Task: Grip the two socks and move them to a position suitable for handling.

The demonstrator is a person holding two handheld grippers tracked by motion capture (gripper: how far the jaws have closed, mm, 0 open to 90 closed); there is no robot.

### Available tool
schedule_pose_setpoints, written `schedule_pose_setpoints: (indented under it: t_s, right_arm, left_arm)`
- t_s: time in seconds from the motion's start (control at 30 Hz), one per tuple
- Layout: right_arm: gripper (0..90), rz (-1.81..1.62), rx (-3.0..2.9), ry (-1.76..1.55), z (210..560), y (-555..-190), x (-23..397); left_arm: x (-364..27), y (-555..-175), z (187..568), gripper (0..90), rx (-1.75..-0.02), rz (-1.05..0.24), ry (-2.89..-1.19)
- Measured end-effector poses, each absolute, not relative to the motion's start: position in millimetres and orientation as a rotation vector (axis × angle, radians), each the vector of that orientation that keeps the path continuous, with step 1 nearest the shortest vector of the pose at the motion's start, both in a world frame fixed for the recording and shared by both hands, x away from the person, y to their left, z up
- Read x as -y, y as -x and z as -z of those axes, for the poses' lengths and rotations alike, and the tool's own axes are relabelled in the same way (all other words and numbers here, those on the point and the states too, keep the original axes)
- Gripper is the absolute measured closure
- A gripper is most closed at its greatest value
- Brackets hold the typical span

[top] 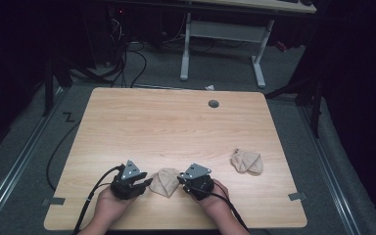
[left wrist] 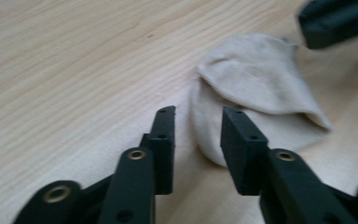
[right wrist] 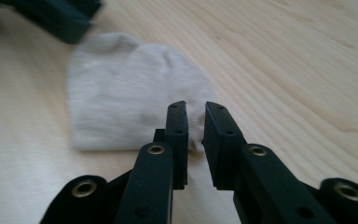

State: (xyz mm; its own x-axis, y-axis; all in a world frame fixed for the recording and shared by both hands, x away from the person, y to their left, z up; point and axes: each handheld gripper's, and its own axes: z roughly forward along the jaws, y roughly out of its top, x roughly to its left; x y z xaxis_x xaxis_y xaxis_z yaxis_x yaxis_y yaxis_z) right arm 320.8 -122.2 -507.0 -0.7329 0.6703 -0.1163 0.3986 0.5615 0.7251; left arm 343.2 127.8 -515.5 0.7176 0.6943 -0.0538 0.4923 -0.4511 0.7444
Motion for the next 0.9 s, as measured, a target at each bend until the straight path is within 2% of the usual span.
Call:
schedule_pose_setpoints:
  t_s: [0.1,0.3,0.4,0.63,0.9]
  right_arm:
    - [78.5,-0.984,-2.446,-0.826,508.5,-313.5,113.5]
    - [78.0,-1.001,-2.468,-0.776,509.0,-306.5,100.9]
    - [74.8,-1.042,-2.493,-0.745,508.5,-303.5,92.4]
    - [75.4,-0.894,-2.525,-0.669,521.0,-307.5,80.8]
    - [77.5,-0.855,-2.486,-0.783,520.7,-321.4,108.7]
  left_arm:
    - [-126.0,-351.4,519.5,63.3,-0.916,-0.294,-2.12]
    - [-121.4,-352.7,524.1,78.9,-0.912,-0.228,-2.154]
    - [-119.3,-349.2,524.0,82.2,-0.895,-0.231,-2.177]
    - [-118.0,-342.6,522.6,83.3,-0.871,-0.226,-2.205]
    - [-111.1,-333.5,521.8,84.4,-0.831,-0.179,-2.22]
